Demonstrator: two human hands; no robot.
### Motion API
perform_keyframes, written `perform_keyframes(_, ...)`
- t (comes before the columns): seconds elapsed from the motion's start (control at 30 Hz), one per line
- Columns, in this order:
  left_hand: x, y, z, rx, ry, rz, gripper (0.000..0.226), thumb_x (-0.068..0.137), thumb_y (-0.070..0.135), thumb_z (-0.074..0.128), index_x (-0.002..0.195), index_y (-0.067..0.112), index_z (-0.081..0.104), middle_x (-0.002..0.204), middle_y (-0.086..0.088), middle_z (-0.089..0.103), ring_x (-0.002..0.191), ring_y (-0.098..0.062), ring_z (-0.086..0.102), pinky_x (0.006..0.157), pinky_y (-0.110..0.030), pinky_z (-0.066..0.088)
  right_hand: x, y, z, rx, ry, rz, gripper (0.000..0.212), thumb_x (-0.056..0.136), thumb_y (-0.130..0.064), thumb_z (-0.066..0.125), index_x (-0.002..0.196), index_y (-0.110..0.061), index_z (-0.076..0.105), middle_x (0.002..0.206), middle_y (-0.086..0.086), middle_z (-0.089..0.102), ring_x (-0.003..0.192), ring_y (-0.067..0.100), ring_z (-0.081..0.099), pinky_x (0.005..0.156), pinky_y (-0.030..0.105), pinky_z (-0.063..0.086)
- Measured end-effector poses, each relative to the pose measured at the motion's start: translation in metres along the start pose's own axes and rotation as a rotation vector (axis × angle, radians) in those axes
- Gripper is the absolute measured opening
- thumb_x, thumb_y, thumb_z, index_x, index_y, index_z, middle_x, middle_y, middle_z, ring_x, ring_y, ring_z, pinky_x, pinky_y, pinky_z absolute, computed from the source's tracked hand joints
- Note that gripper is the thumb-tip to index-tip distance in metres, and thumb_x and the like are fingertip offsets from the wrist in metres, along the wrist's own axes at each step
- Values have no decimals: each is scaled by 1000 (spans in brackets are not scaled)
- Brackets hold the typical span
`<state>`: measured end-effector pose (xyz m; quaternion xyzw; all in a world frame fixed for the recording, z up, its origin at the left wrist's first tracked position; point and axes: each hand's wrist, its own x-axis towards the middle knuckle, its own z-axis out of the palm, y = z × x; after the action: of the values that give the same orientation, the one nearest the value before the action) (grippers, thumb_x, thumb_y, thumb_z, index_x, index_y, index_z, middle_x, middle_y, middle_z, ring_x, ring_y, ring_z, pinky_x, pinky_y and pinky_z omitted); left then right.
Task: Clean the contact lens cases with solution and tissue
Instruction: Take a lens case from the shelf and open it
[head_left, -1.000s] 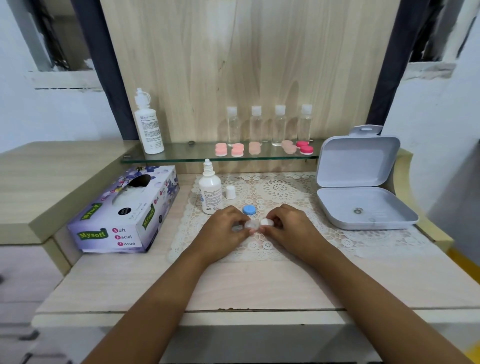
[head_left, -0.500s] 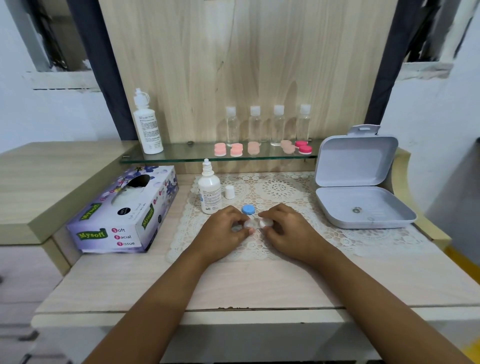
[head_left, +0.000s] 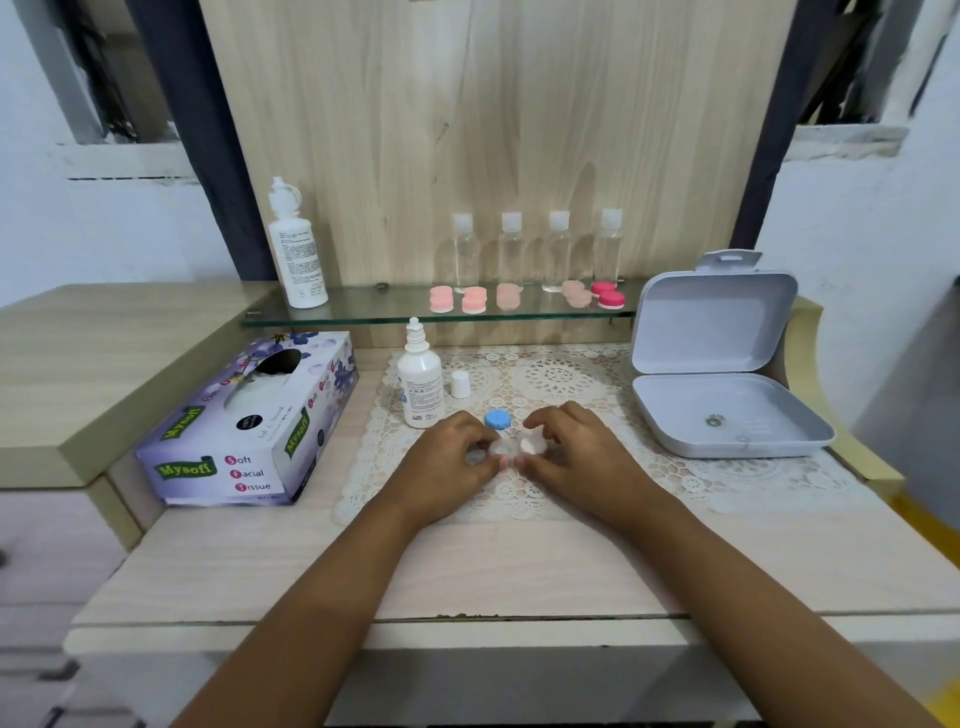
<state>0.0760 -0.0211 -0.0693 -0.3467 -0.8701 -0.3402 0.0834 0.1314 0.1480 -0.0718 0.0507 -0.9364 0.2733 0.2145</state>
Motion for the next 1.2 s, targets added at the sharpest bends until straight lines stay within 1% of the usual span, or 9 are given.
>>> perform_keyframes(0.1,0,0,0,6,-2,4,20,84,29,65,99,17,69,94,11,53,87,-1,50,71,-2,33,1,0,-2,20,-25,18,36,83,-30,66,116,-19,56,94,-8,50,91,9,44,88,32,41)
perform_keyframes(0.2,0,0,0,-1,1,2,20,84,28,66,100,16,69,94,11,54,87,-1,51,71,-2,32,-1,1,-3,60,-65,6,35,86,-21,57,121,-23,55,105,-7,58,102,11,49,93,31,40)
perform_keyframes(0.33,0,0,0,-3,-3,2,21,85,29,65,101,16,69,94,11,54,87,-1,50,71,-2,32,-1,0,-2,62,-58,20,43,80,-34,58,122,-23,54,108,-4,54,105,13,50,93,33,41)
perform_keyframes(0.4,0,0,0,-3,-5,3,21,85,30,65,100,17,68,94,11,53,87,-1,50,70,-3,33,1,0,-2,49,-45,58,46,80,-36,67,122,-21,53,100,-5,49,99,13,49,88,30,42)
perform_keyframes(0.5,0,-1,0,-1,-4,1,21,85,29,65,101,16,68,95,11,54,88,-2,50,71,-2,32,3,0,-2,24,-61,60,42,82,-32,66,120,-21,52,94,-6,52,96,13,48,81,27,40)
perform_keyframes(0.67,1,-2,0,3,-2,8,20,85,27,66,100,16,69,95,9,55,88,-3,50,71,-2,32,2,2,-9,151,-58,60,30,88,-20,60,118,-21,55,104,-6,58,99,8,51,78,13,34)
perform_keyframes(0.8,1,-2,1,-2,-8,6,19,85,27,66,99,16,69,95,9,55,88,-3,51,71,-3,32,9,4,-12,168,37,155,19,88,-20,60,107,-18,57,98,-7,59,93,9,53,67,4,34)
perform_keyframes(0.97,1,-2,1,-4,-12,-5,17,85,27,65,99,17,68,96,9,54,88,-2,50,72,-3,33,17,14,-9,-8,101,229,17,86,-29,62,100,-19,59,97,4,65,94,18,57,76,31,46)
perform_keyframes(1.2,1,-3,1,5,-8,-8,19,85,29,65,100,17,68,98,8,56,91,-4,52,73,-4,33,22,18,-5,-153,51,179,25,85,-36,62,107,-25,66,91,5,67,98,21,54,76,30,43)
